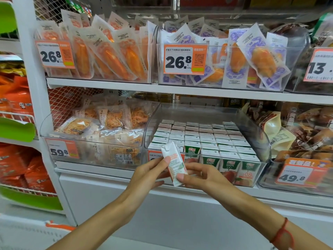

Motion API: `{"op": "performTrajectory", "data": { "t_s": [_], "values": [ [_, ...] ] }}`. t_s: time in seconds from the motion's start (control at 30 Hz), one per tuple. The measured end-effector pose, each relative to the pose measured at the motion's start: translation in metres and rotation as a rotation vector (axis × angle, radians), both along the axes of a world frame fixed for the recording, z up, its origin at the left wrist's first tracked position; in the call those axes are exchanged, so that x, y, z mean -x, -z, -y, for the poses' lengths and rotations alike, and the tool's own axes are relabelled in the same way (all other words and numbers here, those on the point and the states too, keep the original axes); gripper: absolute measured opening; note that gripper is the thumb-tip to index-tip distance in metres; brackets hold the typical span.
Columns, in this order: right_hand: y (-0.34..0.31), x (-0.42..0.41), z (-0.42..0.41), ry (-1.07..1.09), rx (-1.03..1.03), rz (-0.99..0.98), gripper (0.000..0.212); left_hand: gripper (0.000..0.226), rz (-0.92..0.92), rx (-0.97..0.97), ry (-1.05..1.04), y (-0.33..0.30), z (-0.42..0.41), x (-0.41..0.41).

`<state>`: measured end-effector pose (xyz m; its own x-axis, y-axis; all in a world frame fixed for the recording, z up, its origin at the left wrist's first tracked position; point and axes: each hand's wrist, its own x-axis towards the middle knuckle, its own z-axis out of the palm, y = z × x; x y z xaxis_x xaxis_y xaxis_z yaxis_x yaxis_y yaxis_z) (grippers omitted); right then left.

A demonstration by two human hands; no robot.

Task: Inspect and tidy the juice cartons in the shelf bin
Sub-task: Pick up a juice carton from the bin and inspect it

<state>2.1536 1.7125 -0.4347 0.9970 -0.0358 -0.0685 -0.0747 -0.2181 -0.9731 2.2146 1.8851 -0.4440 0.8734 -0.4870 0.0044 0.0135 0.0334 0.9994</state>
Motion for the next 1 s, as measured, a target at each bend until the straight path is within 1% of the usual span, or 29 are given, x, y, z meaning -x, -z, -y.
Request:
{"op": "performTrajectory", "data": {
  "t_s": [0.1, 0.17, 0.27, 0.33, 0.4, 0.47, 0.53, 0.6, 0.67, 0.73, 0.8, 0.9, 0.93, 1.0],
  "values": [
    [-0.002, 0.0, 0.0, 0.149, 0.132, 0.102, 0.043, 0.025, 0.073, 0.01, -0.053, 0.002, 0.0, 0.004],
    [-0.001, 0.001, -0.001, 0.228, 0.3, 0.186, 0.05, 0.027, 0.076, 0.037, -0.067, 0.002, 0.001, 0.005],
    [0.005, 0.004, -0.006, 0.241, 0.599, 0.339, 0.056, 0.031, 0.021, 0.046, -0.073, 0.004, 0.004, 0.006],
    [0.007, 0.006, -0.008, 0.185, 0.68, 0.352, 0.058, 0.026, -0.013, 0.028, -0.072, 0.007, 0.002, 0.004],
    [0.006, 0.005, -0.006, 0.107, 0.642, 0.282, 0.053, 0.021, -0.029, 0.013, -0.06, 0.008, -0.001, 0.001],
    [0.0, 0.003, -0.001, 0.042, 0.5, 0.183, 0.044, 0.02, -0.035, 0.006, -0.047, 0.007, -0.005, -0.002],
    [-0.005, 0.003, 0.003, 0.009, 0.307, 0.085, 0.043, 0.024, -0.022, 0.009, -0.02, 0.005, -0.008, -0.004],
    [-0.009, 0.003, 0.006, -0.021, 0.138, -0.018, 0.039, 0.033, 0.002, 0.005, 0.018, 0.002, -0.01, -0.006],
    [-0.009, 0.003, 0.008, -0.065, 0.001, -0.095, 0.031, 0.042, 0.018, -0.01, 0.046, 0.001, -0.011, -0.007],
    [-0.01, 0.005, 0.007, -0.081, -0.106, -0.134, 0.027, 0.042, 0.009, -0.026, 0.057, 0.001, -0.011, -0.007],
    [-0.009, 0.005, 0.005, -0.053, -0.09, -0.114, 0.026, 0.031, -0.019, -0.012, 0.03, 0.003, -0.01, -0.007],
    [-0.004, 0.004, -0.001, 0.087, 0.102, 0.002, 0.02, 0.018, -0.024, -0.015, -0.055, 0.006, -0.007, -0.006],
    [-0.002, 0.004, -0.004, 0.134, 0.165, 0.051, 0.018, 0.017, -0.026, -0.015, -0.067, 0.008, -0.006, -0.005],
    [0.001, 0.004, -0.008, 0.186, 0.3, 0.164, 0.022, 0.019, -0.044, -0.005, -0.057, 0.007, -0.003, -0.003]
  ]
}}
